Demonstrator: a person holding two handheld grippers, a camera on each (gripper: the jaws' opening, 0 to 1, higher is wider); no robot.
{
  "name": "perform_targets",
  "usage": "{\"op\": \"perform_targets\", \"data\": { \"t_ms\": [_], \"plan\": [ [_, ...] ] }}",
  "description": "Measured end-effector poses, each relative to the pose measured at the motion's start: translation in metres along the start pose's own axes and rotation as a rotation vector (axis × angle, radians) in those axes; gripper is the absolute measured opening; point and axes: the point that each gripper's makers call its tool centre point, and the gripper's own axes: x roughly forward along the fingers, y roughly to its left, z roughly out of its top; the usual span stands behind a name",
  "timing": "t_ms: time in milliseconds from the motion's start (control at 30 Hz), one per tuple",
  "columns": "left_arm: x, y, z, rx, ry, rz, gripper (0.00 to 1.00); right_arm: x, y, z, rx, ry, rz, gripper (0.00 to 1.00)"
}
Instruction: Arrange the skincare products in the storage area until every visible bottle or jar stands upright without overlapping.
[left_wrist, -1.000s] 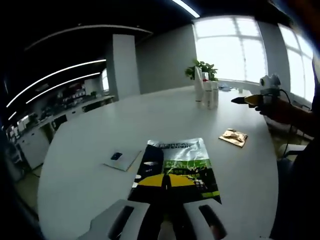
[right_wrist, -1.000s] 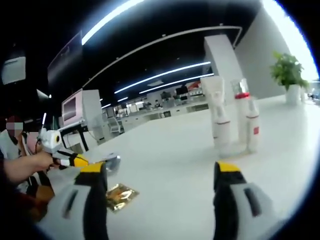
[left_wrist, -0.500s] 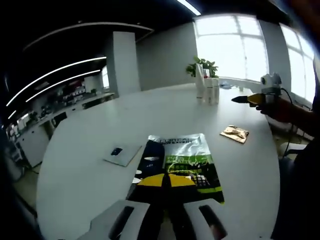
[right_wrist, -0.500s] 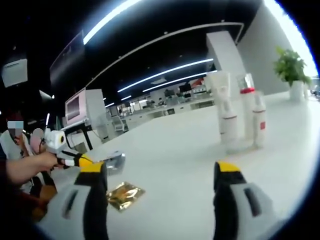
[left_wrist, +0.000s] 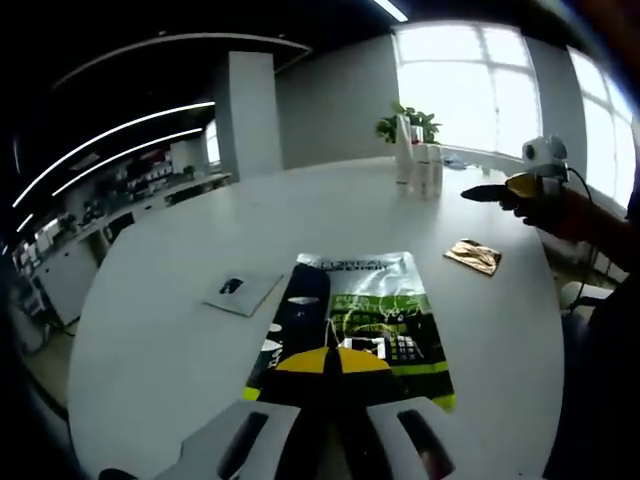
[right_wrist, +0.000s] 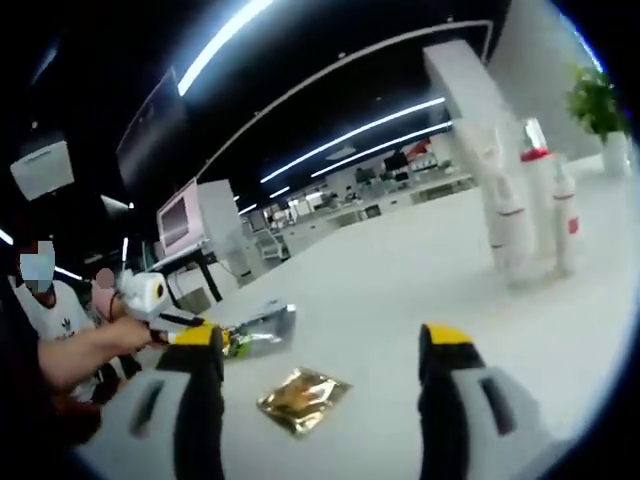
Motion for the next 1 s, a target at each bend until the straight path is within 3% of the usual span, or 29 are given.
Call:
{"op": "perform_targets", "data": {
  "t_ms": [167, 233, 333, 433, 533, 1000],
  "plan": [
    [0.0, 0.001, 0.0, -0.005, -0.006, 0.002, 0.0, 0.021, 0.02, -0.005, 0.094, 0.045, 0.075, 0.71],
    [0.0, 0.001, 0.0, -0.007, -0.009, 0.004, 0.0, 0.032, 0.027, -0.011, 0.115, 0.091, 0.097, 0.69],
    [0.001, 0.001, 0.0, -0.007, -0.012, 0.006, 0.0, 0.045, 0.037, -0.024, 0.098, 0.173, 0.121, 0.69],
    [0.001, 0.0, -0.001, -0.01, -0.014, 0.007, 0.0, 0.056, 0.04, -0.025, 0.082, 0.199, 0.121, 0.67],
    [0.001, 0.0, -0.001, -0.014, -0.018, 0.008, 0.0, 0.068, 0.041, -0.036, 0.044, 0.298, 0.148, 0.66],
    [0.001, -0.002, -0.001, -0.02, -0.021, 0.003, 0.0, 0.089, 0.047, -0.051, 0.002, 0.413, 0.202, 0.63]
  ]
}}
